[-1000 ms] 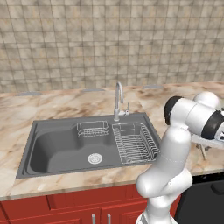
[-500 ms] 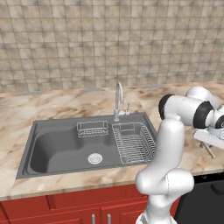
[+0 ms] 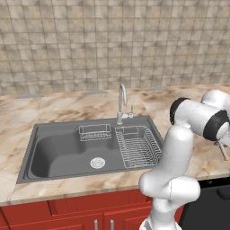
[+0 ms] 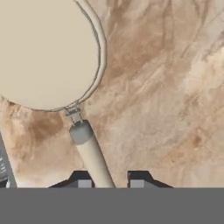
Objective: Grab the spray bottle from the cabinet, then place it next to the cutting board for sanitizing. Then grab the dish brush from the countertop next to the sink and place it next to the cutting board.
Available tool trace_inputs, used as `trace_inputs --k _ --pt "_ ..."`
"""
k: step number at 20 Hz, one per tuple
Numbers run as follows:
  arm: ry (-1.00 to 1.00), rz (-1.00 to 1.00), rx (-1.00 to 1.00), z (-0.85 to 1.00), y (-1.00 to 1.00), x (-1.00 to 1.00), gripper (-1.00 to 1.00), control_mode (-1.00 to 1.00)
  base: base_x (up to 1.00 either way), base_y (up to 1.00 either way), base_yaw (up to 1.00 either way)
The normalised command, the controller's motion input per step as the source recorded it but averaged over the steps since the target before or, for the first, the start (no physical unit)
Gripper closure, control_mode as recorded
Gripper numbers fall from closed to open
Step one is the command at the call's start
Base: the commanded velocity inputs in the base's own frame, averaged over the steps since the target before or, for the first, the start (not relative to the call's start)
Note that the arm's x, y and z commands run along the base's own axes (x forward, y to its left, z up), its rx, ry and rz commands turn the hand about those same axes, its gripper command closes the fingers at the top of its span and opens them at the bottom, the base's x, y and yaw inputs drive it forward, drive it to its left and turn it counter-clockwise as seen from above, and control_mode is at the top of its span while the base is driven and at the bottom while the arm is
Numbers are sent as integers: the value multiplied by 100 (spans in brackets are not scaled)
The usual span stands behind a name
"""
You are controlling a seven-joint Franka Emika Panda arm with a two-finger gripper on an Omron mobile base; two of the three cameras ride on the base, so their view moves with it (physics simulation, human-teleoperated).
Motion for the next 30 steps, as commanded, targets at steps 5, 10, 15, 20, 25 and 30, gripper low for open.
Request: trace_inputs --k 5,10,15,20,25,30 --pt "-94 2 -4 47 83 -70 100 -100 0 0 0" --pt "-94 -1 -12 48 100 -59 100 -100 0 0 0" --pt "-52 -1 -10 98 40 -26 100 -100 0 0 0" --pt "-20 1 -7 100 22 -12 100 -100 0 0 0" --pt "-22 0 -12 100 34 0 100 -100 0 0 0" --pt "-14 0 -12 99 43 -4 100 -100 0 0 0"
